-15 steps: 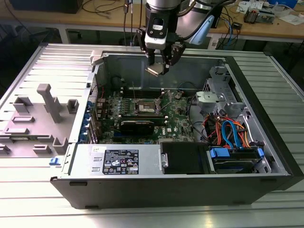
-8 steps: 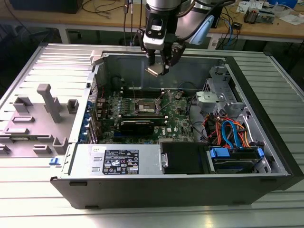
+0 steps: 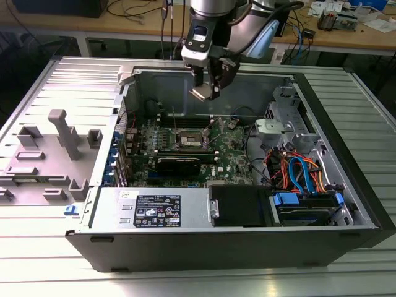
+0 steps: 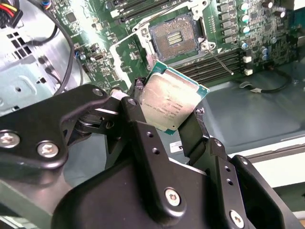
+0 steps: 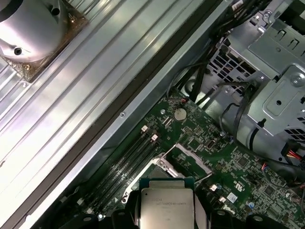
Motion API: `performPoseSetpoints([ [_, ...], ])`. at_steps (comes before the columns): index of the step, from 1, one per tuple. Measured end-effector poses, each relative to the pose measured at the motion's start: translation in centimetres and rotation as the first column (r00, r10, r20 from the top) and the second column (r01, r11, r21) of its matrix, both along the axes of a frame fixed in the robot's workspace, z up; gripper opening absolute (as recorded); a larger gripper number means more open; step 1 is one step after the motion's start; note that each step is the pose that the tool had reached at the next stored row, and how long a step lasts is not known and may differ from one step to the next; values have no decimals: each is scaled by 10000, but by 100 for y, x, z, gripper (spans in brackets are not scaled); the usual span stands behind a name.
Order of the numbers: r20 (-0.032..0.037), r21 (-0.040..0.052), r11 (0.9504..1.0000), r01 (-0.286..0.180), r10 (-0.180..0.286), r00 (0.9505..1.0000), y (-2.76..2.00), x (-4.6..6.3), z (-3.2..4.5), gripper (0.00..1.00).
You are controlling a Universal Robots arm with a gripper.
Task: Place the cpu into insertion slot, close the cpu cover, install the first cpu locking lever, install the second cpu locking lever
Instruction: 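Place the cpu into insertion slot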
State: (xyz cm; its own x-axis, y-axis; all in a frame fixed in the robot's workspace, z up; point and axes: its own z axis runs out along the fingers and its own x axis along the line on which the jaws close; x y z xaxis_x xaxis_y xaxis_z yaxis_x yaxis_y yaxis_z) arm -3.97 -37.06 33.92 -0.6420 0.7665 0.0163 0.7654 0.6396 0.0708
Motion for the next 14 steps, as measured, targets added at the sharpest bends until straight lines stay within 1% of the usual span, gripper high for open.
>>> performPoseSetpoints([
  [4, 0, 0, 9997, 243, -243, 9997, -15, 0, -15, 55],
  [9, 0, -1, 9984, 574, -574, 9984, -78, 0, -53, 55],
  [12, 0, -14, 9977, 674, -674, 9977, -90, 2, -63, 55],
  [14, 2, -31, 9961, 877, -877, 9961, -91, 4, -69, 55],
])
